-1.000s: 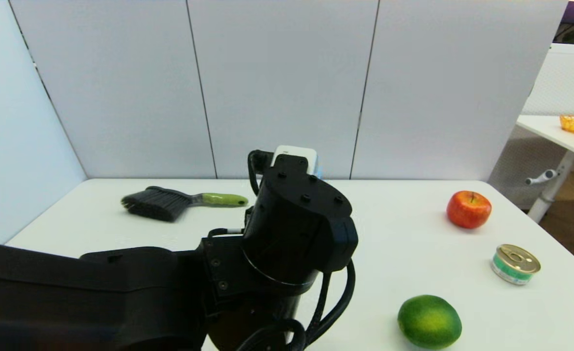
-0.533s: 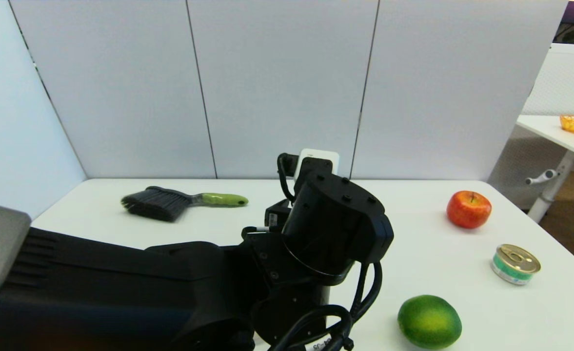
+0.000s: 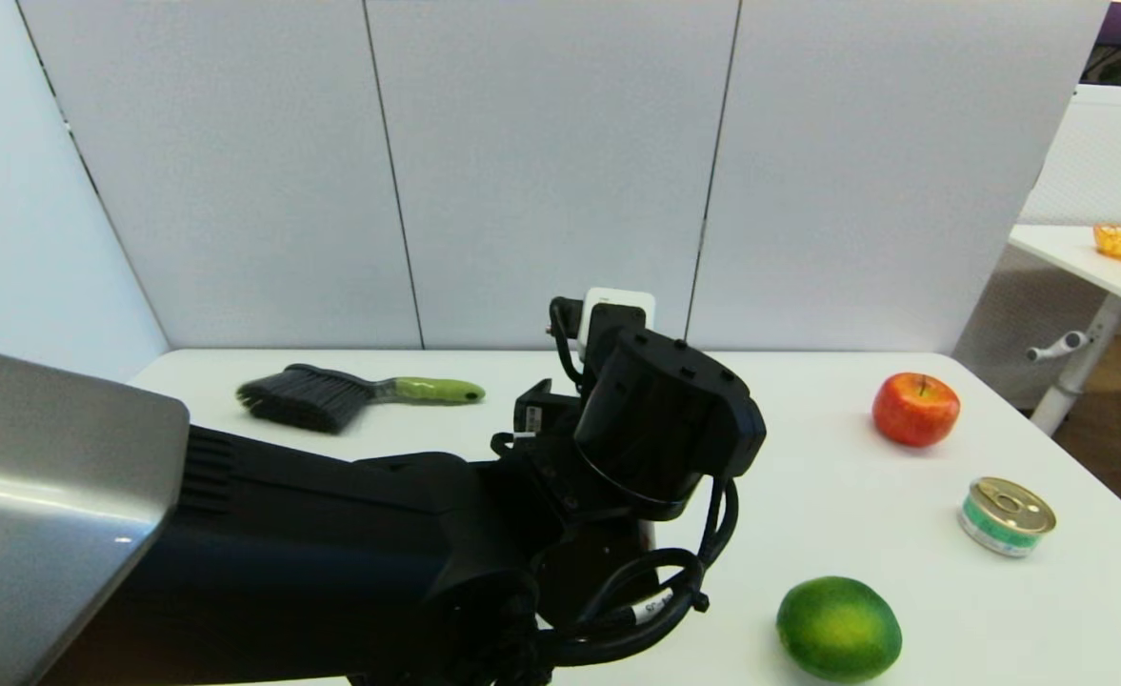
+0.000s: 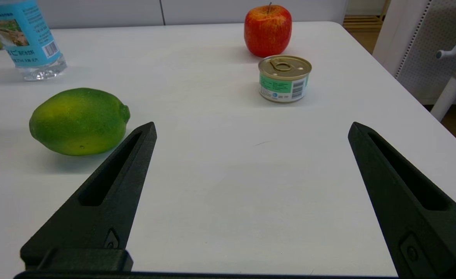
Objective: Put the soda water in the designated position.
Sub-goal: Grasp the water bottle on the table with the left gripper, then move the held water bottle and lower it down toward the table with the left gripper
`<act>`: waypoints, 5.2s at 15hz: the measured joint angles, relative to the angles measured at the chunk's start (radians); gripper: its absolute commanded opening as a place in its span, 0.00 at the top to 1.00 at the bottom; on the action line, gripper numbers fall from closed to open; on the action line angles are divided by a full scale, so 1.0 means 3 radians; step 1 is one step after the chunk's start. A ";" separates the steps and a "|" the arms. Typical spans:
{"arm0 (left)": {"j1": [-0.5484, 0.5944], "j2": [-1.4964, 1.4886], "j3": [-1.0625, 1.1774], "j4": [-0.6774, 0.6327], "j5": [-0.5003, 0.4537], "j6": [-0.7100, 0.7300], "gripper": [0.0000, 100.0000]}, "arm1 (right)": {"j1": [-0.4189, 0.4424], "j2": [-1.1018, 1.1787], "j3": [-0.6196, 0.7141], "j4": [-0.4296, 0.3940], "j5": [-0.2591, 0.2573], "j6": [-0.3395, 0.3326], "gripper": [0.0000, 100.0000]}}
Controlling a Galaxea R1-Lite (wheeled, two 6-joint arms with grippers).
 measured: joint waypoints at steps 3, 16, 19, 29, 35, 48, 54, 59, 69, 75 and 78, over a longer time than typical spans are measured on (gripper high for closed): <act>0.0025 0.0079 -0.0087 0.0003 0.0000 -0.0005 0.00 | 0.0000 0.0000 0.0000 0.0000 -0.0001 0.0003 0.00; 0.0166 0.0598 -0.0526 0.0003 0.0024 0.0009 0.00 | 0.0000 0.0000 0.0000 0.0000 -0.0002 0.0000 0.00; 0.0233 0.0718 -0.0646 0.0004 0.0025 0.0016 0.00 | 0.0000 0.0000 0.0000 0.0000 0.0000 0.0001 0.00; 0.0384 0.0974 -0.0933 -0.0021 0.0026 0.0043 0.00 | 0.0000 0.0000 0.0000 0.0000 0.0000 0.0001 0.00; 0.0406 0.0991 -0.0949 -0.0125 0.0040 0.0087 1.00 | 0.0000 0.0000 0.0000 0.0000 -0.0001 0.0001 0.00; 0.0440 0.0871 -0.0977 -0.0123 0.0043 0.0104 1.00 | 0.0000 0.0000 0.0000 0.0000 -0.0001 0.0000 0.00; 0.0484 0.0641 -0.0982 -0.0128 0.0039 0.0184 1.00 | 0.0000 0.0000 0.0000 0.0000 0.0000 0.0001 0.00; 0.0769 0.0600 -0.0988 -0.0126 0.0028 0.0290 1.00 | 0.0000 0.0000 0.0000 0.0001 -0.0001 0.0001 0.00; 0.1566 0.0601 -0.1233 -0.0114 -0.0030 0.0616 1.00 | 0.0000 0.0000 0.0000 0.0000 -0.0001 0.0001 0.00; 0.1920 0.0355 -0.1127 -0.0113 -0.0037 0.0787 1.00 | 0.0000 0.0000 0.0000 0.0000 -0.0001 0.0000 0.00; 0.2126 0.0234 -0.1031 -0.0117 -0.0134 0.0883 1.00 | 0.0000 0.0000 0.0000 0.0000 -0.0002 0.0000 0.00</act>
